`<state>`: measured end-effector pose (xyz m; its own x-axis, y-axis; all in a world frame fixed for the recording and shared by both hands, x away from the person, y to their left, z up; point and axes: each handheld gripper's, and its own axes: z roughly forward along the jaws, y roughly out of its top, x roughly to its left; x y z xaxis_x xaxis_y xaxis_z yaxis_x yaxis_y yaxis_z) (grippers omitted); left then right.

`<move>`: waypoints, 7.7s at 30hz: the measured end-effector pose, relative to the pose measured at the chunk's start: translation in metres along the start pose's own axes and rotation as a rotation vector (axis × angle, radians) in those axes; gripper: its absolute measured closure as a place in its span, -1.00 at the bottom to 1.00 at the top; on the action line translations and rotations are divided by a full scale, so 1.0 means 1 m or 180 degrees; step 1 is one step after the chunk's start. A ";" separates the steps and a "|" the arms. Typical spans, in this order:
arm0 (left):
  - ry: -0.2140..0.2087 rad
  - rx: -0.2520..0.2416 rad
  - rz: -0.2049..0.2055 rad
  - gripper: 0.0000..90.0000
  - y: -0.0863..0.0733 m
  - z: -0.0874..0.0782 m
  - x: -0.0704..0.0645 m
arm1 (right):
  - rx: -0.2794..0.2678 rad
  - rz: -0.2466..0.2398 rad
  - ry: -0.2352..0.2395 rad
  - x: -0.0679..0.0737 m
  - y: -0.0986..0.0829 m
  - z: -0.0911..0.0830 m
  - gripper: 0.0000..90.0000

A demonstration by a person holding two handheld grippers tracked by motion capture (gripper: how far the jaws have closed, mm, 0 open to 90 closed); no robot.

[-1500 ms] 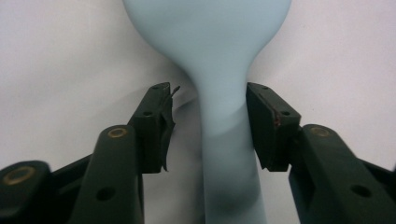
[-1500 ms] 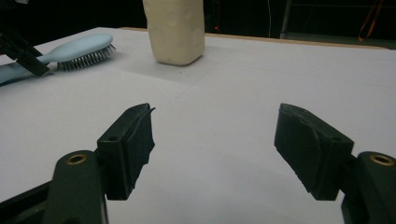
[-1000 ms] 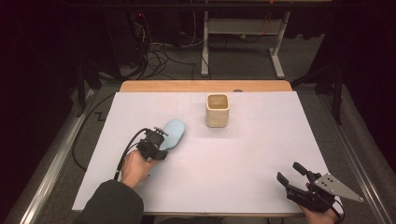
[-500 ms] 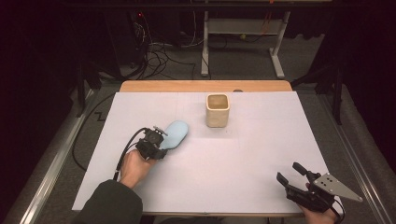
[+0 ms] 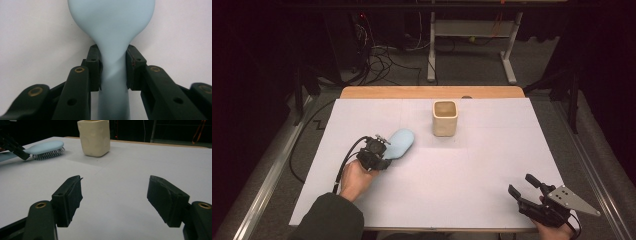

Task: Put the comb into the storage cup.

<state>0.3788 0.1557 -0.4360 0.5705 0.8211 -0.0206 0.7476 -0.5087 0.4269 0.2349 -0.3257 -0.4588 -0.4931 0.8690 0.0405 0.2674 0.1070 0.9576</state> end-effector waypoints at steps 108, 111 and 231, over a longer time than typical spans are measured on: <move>-0.0881 -0.1047 0.0760 0.55 -0.031 -0.032 -0.089 | 0.0437 0.0221 0.1347 0.115 0.048 0.137 -0.67; -0.0885 -0.1041 0.0783 0.54 -0.031 -0.031 -0.090 | 0.0448 0.0250 0.1377 0.116 0.050 0.139 -0.67; -0.0502 -0.1943 0.0149 -0.28 -0.084 -0.051 -0.027 | 0.0659 0.0630 0.1679 0.074 0.123 0.112 0.25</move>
<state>0.2834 0.1898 -0.4250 0.6761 0.7296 -0.1026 0.4185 -0.2657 0.8685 0.3241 -0.1937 -0.3700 -0.7476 0.5307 0.3992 0.5257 0.1056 0.8441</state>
